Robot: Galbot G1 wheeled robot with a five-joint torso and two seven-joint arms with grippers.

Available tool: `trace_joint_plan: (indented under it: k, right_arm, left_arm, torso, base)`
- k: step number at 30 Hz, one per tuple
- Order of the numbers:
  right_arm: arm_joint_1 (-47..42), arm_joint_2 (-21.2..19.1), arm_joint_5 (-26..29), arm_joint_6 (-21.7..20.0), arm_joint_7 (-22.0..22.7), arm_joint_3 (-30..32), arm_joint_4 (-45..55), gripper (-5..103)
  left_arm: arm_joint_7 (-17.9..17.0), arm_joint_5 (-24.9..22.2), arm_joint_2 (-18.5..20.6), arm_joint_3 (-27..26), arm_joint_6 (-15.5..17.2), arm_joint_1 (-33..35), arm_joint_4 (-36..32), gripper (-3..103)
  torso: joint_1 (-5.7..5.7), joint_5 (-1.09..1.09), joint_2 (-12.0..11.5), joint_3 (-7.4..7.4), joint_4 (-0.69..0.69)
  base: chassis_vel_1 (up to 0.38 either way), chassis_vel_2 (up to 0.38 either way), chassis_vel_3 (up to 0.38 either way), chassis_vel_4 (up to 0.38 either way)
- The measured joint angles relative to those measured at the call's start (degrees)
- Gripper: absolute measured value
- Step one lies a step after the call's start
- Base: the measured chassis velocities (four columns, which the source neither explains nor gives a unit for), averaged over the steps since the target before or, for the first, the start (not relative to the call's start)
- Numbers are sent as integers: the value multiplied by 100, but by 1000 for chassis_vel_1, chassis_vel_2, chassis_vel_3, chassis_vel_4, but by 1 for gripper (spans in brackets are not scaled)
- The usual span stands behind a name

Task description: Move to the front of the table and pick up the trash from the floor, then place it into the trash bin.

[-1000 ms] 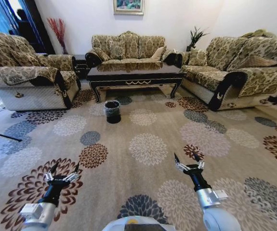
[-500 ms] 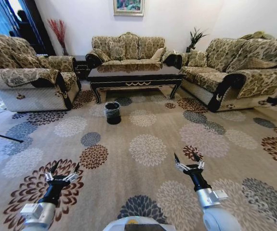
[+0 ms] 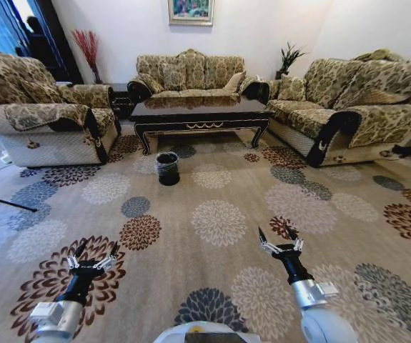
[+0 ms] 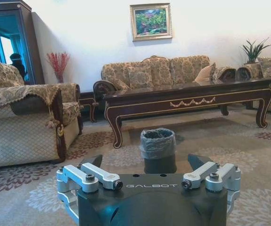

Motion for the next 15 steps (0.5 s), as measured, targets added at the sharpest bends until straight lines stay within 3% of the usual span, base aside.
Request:
trace_joint_plan:
  k: [15]
  right_arm:
    - [-1,0,0,0,0,0,0,100]
  left_arm:
    - [0,0,0,0,0,0,0,100]
  torso:
    - [104,0,278,175,0]
  base:
    - [25,-29,-22,27]
